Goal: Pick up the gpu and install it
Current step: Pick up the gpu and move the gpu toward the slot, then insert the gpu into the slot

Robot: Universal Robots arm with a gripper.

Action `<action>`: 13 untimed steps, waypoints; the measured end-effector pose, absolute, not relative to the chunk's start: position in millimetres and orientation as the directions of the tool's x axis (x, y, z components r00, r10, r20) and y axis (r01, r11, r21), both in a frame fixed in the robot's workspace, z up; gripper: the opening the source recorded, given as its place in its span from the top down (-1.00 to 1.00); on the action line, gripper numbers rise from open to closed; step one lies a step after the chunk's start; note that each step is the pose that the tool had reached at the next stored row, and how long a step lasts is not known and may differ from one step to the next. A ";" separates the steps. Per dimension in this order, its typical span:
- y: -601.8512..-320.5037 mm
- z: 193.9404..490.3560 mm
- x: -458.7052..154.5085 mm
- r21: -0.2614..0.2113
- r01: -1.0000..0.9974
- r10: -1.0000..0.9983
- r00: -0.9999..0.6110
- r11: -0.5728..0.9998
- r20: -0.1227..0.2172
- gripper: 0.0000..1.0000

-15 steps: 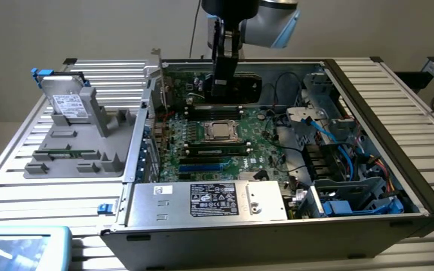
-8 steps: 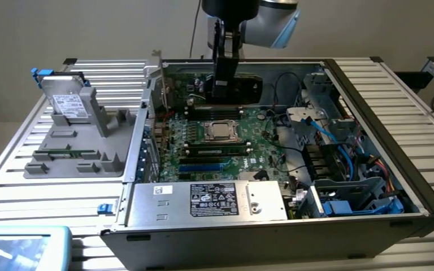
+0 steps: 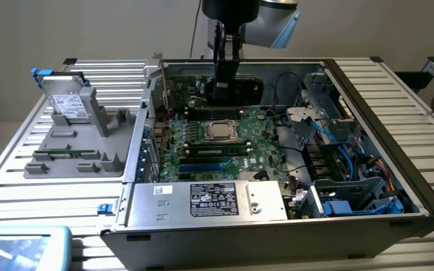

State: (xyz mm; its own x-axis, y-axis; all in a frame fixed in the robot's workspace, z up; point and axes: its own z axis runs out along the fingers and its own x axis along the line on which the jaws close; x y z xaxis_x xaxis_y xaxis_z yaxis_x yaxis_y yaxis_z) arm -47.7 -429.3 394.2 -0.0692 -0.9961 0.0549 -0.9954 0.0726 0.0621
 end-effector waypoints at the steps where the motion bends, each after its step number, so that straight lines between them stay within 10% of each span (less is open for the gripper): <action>1: -429.2 393.5 -47.7 0.062 -0.995 -0.996 -0.069 0.073 0.055 0.43; 13: -429.2 393.1 -47.8 0.062 -0.995 -0.996 -0.069 0.073 0.055 0.43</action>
State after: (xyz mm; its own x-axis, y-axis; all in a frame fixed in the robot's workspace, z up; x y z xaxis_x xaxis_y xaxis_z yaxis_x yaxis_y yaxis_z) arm -47.8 -429.2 393.1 -0.0693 -0.9961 0.0546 -0.9954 0.0726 0.0620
